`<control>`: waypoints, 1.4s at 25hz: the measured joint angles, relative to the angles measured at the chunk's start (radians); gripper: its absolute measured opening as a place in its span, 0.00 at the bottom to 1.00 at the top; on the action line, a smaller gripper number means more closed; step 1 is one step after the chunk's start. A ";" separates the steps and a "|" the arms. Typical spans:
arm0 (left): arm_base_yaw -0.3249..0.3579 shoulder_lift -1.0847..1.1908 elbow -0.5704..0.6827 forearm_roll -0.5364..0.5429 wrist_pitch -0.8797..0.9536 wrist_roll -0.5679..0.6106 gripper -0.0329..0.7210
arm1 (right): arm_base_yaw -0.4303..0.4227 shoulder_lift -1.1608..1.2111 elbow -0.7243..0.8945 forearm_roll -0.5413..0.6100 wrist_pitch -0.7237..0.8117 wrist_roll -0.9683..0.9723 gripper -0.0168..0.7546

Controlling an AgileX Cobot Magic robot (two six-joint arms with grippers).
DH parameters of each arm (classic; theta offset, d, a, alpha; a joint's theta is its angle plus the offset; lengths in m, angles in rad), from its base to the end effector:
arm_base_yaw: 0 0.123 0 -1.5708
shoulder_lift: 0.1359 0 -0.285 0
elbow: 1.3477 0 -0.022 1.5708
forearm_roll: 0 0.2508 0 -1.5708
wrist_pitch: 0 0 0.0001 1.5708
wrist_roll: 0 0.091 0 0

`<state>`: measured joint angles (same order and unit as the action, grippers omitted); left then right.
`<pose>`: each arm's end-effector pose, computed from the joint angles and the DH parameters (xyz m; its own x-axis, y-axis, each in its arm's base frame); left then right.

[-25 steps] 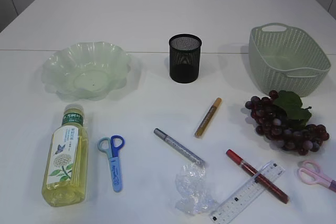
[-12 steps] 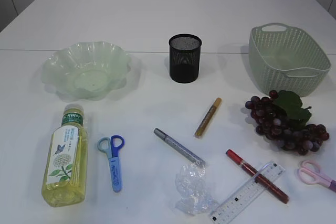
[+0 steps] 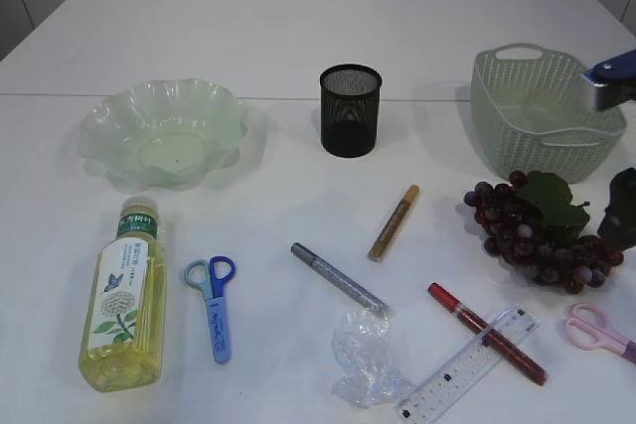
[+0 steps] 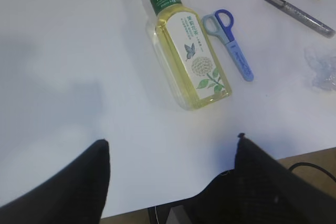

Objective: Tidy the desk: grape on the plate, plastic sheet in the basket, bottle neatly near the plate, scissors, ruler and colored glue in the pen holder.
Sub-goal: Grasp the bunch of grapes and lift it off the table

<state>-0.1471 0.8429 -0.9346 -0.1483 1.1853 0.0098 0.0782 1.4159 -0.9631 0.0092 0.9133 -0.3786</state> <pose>0.1290 -0.0317 0.3497 -0.8429 0.0785 -0.5322 0.1792 0.9738 -0.1402 0.2619 0.0212 0.2517 -0.8599 -0.4329 -0.2705 -0.4226 0.9010 -0.0984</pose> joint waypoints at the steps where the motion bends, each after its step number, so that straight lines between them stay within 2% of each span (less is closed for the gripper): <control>1: 0.000 0.002 0.000 0.000 -0.002 0.000 0.76 | 0.000 0.014 0.000 0.002 -0.008 -0.025 0.59; 10: 0.000 0.002 0.000 0.023 0.001 0.000 0.76 | 0.000 0.151 0.000 0.002 -0.090 -0.109 0.59; 26: 0.000 0.002 0.000 0.027 0.028 0.000 0.76 | 0.000 0.261 -0.002 -0.001 -0.246 -0.140 0.59; 35: 0.000 0.002 0.000 0.027 0.037 0.000 0.76 | 0.000 0.323 -0.004 -0.022 -0.273 -0.145 0.59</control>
<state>-0.1471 0.8445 -0.9346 -0.1212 1.2221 0.0098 0.0782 1.7392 -0.9672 -0.0125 0.6404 -0.5237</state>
